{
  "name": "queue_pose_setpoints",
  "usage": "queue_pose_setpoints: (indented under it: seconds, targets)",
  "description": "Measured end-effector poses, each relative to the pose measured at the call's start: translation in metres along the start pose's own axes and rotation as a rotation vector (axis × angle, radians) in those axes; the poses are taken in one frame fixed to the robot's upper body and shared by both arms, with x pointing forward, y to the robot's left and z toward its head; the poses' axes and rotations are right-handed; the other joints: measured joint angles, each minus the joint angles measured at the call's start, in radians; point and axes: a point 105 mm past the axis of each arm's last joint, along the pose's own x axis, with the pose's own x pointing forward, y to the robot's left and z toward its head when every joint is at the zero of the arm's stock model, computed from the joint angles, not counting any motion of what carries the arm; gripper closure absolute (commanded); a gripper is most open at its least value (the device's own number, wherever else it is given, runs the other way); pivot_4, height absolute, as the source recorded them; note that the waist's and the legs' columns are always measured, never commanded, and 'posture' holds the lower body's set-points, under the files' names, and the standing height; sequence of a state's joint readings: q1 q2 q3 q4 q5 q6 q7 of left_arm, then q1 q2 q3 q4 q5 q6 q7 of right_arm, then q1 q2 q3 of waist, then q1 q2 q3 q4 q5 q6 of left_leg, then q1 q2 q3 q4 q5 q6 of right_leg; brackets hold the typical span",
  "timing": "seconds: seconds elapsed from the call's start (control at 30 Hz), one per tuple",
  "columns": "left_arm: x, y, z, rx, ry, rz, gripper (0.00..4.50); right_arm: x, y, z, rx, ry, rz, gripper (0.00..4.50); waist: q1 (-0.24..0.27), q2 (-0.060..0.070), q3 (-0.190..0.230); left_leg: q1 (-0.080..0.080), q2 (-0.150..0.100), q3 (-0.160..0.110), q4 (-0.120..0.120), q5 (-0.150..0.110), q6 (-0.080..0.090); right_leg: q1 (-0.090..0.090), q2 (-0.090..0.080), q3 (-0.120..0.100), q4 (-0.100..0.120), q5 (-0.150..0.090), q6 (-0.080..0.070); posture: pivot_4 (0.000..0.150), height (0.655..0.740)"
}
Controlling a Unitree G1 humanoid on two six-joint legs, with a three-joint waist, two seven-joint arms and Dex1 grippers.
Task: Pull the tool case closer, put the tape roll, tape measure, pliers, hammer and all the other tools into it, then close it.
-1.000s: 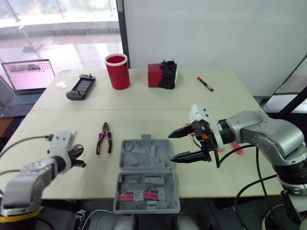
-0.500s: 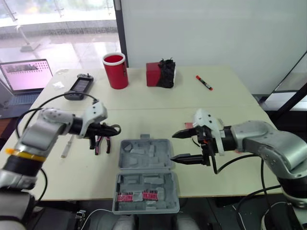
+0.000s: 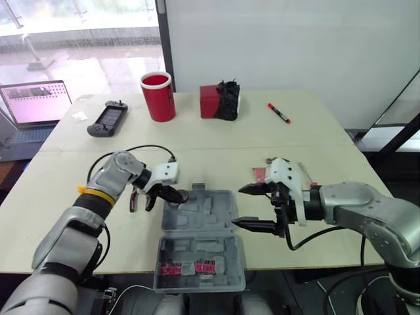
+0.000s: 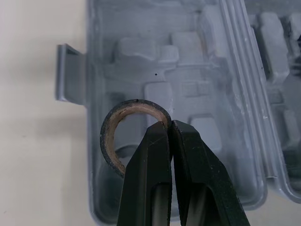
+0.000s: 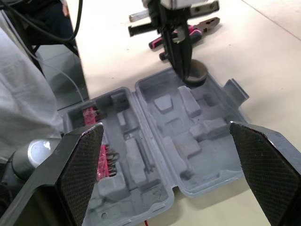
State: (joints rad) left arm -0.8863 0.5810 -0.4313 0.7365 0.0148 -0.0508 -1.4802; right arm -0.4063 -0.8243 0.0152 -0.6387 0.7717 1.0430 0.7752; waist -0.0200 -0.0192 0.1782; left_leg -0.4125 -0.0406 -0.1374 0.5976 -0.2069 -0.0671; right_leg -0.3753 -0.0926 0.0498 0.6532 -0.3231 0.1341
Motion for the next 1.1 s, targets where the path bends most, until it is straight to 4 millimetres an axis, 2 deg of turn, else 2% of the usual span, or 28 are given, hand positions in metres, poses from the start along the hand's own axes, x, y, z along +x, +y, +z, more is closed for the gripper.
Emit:
queue_pose_setpoints:
  seconds: [0.27, 0.5, 1.1]
  targets:
    - [-0.001, -0.001, -0.021, -0.056, 0.031, 0.036, 4.40, 0.000, 0.001, 0.002, -0.003, -0.006, 0.003, 0.00, 0.001, 0.000, 0.000, 0.000, 0.000, -0.001, 0.001, 0.000, 0.000, 0.000, 0.000, 0.000, 0.001, 0.000, 0.000, 0.150, 0.7400]
    - [-0.003, 0.002, -0.026, -0.072, 0.038, 0.080, 4.40, 0.002, -0.003, 0.013, -0.043, -0.024, 0.004, 0.00, 0.000, 0.000, 0.000, 0.000, 0.000, -0.002, 0.001, 0.000, 0.000, 0.000, 0.001, 0.000, 0.002, 0.000, 0.000, 0.150, 0.7400]
    - [0.000, 0.000, -0.025, -0.103, 0.031, 0.082, 4.40, 0.007, -0.002, 0.009, -0.029, -0.010, 0.027, 0.00, -0.001, 0.000, 0.000, 0.000, 0.000, -0.002, 0.002, 0.000, 0.000, 0.000, 0.001, 0.000, 0.004, 0.000, 0.000, 0.150, 0.7400]
